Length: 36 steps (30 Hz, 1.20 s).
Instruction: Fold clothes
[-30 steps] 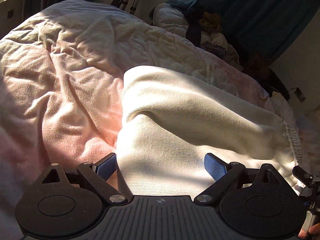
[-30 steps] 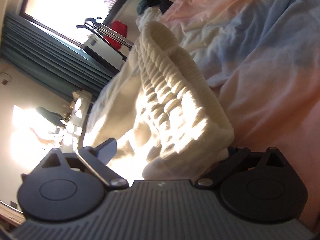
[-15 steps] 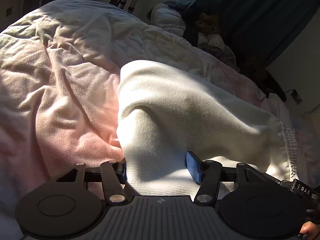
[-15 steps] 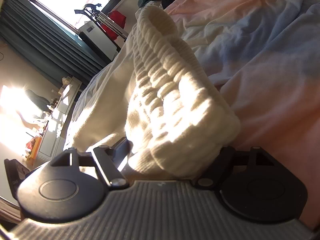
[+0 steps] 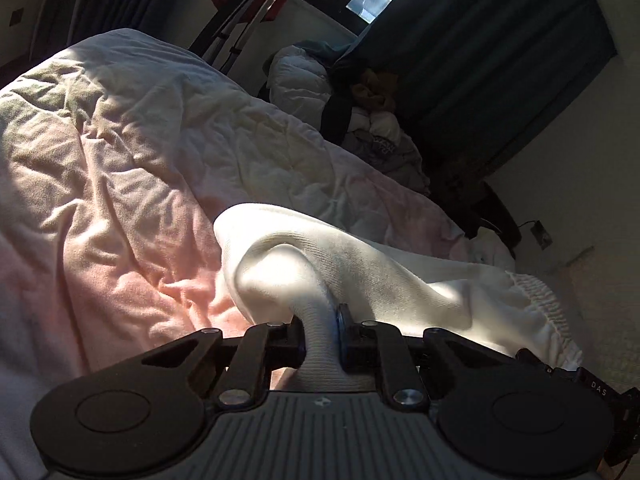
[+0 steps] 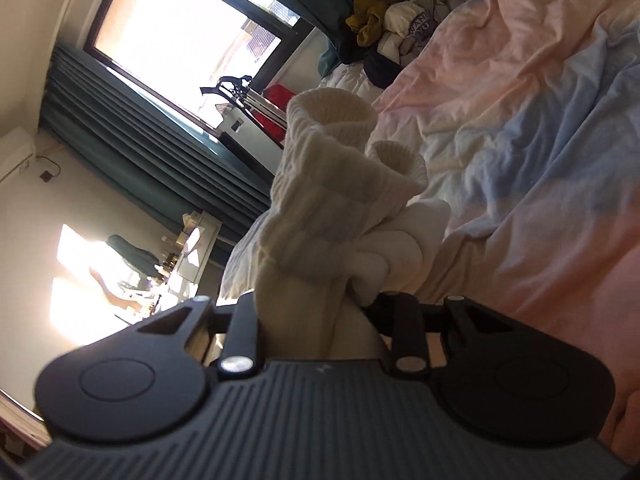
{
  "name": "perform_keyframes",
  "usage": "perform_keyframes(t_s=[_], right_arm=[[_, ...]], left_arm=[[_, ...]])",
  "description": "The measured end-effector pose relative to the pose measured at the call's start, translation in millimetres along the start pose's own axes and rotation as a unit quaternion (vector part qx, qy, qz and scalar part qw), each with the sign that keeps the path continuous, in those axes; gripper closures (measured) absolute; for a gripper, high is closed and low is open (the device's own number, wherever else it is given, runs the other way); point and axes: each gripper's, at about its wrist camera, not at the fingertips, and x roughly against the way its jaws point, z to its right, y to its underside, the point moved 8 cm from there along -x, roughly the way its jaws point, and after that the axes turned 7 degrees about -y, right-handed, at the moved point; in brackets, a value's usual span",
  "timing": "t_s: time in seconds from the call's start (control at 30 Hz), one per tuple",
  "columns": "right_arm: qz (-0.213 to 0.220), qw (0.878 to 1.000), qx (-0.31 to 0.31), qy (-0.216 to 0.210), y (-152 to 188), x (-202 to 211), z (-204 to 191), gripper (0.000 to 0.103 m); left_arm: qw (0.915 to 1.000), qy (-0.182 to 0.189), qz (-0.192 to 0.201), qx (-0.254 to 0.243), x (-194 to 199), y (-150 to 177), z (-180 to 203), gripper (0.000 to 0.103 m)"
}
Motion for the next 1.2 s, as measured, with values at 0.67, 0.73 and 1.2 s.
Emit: perform_keyframes(t_s=[0.67,0.73,1.2], right_arm=[[0.252,0.966,0.002,0.062,-129,386,58,0.072],[0.278,0.957,-0.002,0.079,-131,426,74,0.072],[0.407,0.897,-0.069,0.16,-63,604,198,0.072]], left_arm=[[0.9579,0.23,-0.079,-0.153,-55,159,417,0.089],[0.9485,0.251,-0.099,-0.166,-67,191,454,0.089],[0.8951,0.322,-0.239,-0.195,-145,425,580,0.089]])
